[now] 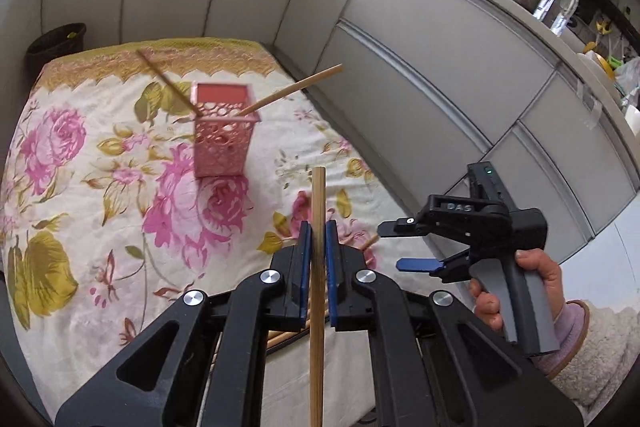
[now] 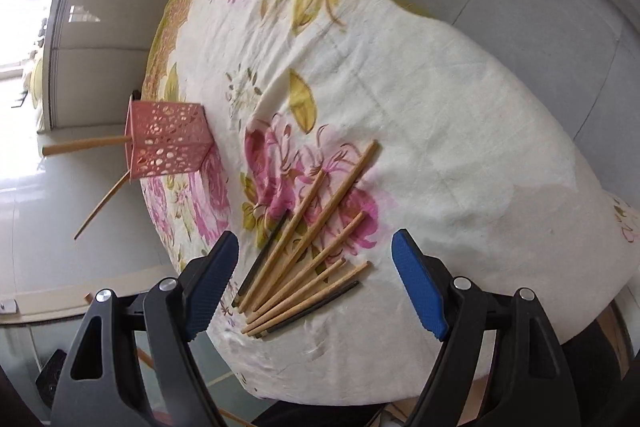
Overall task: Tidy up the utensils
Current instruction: 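Carry the upright chopstick in the left tool toward the pink holder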
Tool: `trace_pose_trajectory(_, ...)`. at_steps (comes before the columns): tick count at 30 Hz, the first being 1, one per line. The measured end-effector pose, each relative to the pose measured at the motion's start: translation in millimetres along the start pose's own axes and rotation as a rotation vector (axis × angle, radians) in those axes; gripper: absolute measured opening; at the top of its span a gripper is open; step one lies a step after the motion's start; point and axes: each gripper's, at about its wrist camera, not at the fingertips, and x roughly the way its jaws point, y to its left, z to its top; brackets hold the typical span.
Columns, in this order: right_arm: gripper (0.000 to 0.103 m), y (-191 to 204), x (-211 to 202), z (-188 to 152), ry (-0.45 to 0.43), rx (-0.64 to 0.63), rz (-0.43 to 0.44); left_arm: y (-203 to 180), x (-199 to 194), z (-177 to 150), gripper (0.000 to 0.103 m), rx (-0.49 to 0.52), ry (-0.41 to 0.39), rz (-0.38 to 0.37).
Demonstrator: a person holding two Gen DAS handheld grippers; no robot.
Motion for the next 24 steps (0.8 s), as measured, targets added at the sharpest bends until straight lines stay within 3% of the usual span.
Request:
trace_pose_trajectory(5,0.077,4,14,-21,0.04,-0.009,0.018,36,15,-21,0.006,-0.051,0.212,0.075)
trace_pose_trajectory(11,0.077,-8,24,-20,0.052,0.035,0.013,78,36,-35,0.006,0.086,0.44,0.225)
trace_pose_trajectory(16,0.077,-7,18,-19,0.038,0.018,0.019,121,71,-32,0.006,0.14,0.624,0.34)
trace_pose_trajectory(24,0.077,-18,8,-5,0.03,0.061,0.062,128,106,-20,0.007,0.198,0.802,0.362)
